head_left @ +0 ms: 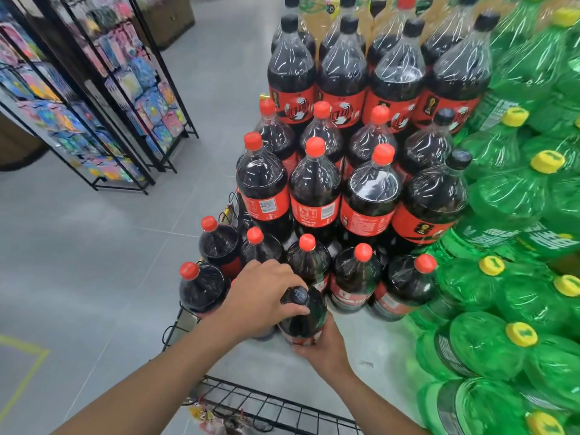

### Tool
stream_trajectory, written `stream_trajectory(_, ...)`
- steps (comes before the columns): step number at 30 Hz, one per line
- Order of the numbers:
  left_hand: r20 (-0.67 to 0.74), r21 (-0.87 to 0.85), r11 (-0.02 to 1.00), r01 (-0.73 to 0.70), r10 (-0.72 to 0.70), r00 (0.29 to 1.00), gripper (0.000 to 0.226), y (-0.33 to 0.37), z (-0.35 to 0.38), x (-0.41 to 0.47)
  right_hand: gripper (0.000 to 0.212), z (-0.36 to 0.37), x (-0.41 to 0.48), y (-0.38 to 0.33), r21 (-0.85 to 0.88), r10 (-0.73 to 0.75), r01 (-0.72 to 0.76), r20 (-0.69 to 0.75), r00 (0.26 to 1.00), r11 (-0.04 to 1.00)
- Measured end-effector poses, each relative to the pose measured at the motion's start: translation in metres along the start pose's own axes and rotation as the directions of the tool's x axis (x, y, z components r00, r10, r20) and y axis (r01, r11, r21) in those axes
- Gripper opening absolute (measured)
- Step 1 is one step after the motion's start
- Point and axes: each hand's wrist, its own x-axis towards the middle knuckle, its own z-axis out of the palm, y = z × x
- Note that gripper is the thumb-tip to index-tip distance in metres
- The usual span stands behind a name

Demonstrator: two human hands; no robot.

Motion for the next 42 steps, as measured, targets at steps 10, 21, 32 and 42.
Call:
stream_trajectory(10,0.091,0.017,0.999,0.028,-0.03,0.995,0.038,0.004,-0.005,0.003,0.096,-0.013,0.005,-0.001,-0.152,0.029,-0.014,0.093,0.995,0.988)
stream_trajectory(21,0.131,-0.007,0.995,-0.104,0.104,0.986,0.044,0.012,-0.015,0.01,0.076,-0.093,-0.043,-0.067,-0.433,-0.119,0.039,-0.158,0.98,0.901)
stream_trajectory(32,-0.185,-0.223,0.832,-0.507,0.475,0.86,0.076,0.109,-0.024,-0.012,0.08,-0.152,-0.205,-0.12,-0.654,-0.338,-0.229,-0.621,0.707,0.721)
stream_trajectory(42,-0.089,-0.265,0.642,-0.72,0.727,0.681,0.078,0.24,0.015,-0.08,0.092,-0.173,-0.39,-0.068,-0.37,-0.112,-0.547,-0.888,0.447,0.751)
